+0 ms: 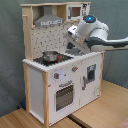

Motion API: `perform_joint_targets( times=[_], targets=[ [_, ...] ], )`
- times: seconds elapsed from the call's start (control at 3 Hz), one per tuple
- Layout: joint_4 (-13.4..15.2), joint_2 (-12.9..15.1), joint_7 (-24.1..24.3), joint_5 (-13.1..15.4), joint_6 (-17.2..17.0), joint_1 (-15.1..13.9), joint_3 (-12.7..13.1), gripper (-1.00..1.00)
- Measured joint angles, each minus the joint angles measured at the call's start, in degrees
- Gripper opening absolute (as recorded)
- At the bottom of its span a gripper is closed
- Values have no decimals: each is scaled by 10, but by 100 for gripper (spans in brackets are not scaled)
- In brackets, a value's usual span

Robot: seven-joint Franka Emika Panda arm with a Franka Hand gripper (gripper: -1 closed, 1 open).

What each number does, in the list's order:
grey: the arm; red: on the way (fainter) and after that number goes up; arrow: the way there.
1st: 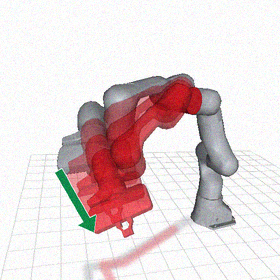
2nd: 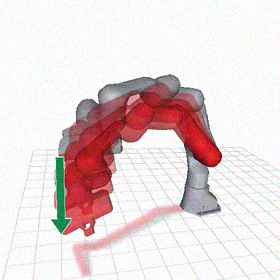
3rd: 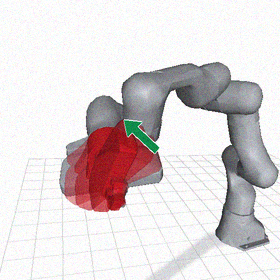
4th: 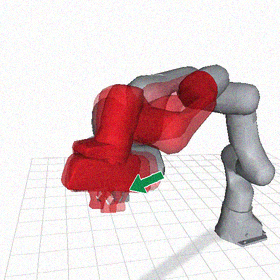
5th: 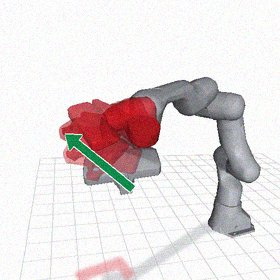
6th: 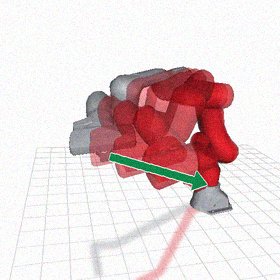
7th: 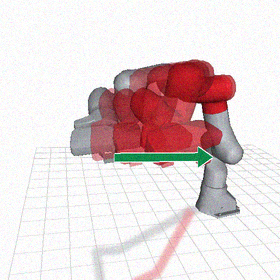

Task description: Play with the kitchen

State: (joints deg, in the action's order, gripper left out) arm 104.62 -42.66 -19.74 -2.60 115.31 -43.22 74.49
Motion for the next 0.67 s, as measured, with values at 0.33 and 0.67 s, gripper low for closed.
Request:
perform_joint_targets(
  times=[0.33, 0.67],
  targets=[
    [-26, 40, 1, -4, -3, -30, 34, 100],
    [-52, 70, 3, -7, -9, -58, 70, 100]
  ],
)
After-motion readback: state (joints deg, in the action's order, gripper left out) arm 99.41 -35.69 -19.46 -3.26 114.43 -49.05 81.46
